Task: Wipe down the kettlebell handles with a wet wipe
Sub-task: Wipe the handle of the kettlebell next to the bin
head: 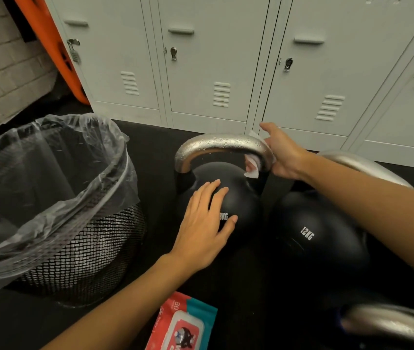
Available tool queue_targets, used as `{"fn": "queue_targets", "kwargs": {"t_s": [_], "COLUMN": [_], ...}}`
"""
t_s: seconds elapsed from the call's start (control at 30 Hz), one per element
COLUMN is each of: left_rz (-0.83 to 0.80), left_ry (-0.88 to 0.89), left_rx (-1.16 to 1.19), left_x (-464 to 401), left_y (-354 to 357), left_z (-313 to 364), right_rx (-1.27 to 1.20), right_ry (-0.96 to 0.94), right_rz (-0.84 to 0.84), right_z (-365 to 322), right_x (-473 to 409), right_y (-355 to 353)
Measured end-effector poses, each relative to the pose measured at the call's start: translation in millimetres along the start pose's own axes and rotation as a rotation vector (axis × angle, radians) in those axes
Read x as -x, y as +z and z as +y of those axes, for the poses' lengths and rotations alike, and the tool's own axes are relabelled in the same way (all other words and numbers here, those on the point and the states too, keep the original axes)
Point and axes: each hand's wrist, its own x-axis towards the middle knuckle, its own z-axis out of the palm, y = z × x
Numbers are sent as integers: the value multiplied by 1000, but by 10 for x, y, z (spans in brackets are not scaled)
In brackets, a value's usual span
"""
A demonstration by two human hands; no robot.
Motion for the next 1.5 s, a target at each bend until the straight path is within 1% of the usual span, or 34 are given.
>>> {"fn": "queue_targets", "kwargs": {"t_s": [0.07, 0.2, 0.33, 0.5, 0.67, 0.87, 0.93, 1.0, 1.13, 1.23, 1.3, 1.37, 1.5], "left_rz": [-4, -14, -24, -47, -80, -105, -99, -99, -96, -90, -87, -84, -55], "left_ry": [10, 26, 25, 16, -2, -13, -13, -14, -7, 2, 7, 5, -45], "left_rx": [-6, -36, -39, -46, -29, -17, -21, -25, -26, -12, -10, -5, 51], "left_x": [6, -3, -7, -17, -27, -33, -34, -34, -33, -23, -17, -21, -44], "left_y": [-16, -46, -65, -91, -118, -144, -146, -145, -135, -124, -116, -108, -74], "left_z": [-8, -19, -8, -20, 5, 17, 23, 31, 23, -7, -21, -17, 29], "right_rx": [6, -19, -82, -111, -194, -323, -214, -36, 382, 649, 709, 701, 689], "right_ry": [-8, -77, -41, -44, 34, 54, 27, 3, -70, -222, -322, -328, -90], "right_rz": [35, 63, 79, 216, 198, 233, 225, 262, 436, 540, 576, 550, 416], "right_z": [-30, 165, 186, 193, 331, 464, 495, 537, 592, 506, 476, 511, 723], "right_x": [6, 4, 38, 89, 318, 516, 565, 568, 486, 522, 537, 525, 432], "right_y": [19, 11, -25, -38, -88, 11, 69, 140, 188, 185, 141, 98, 28]}}
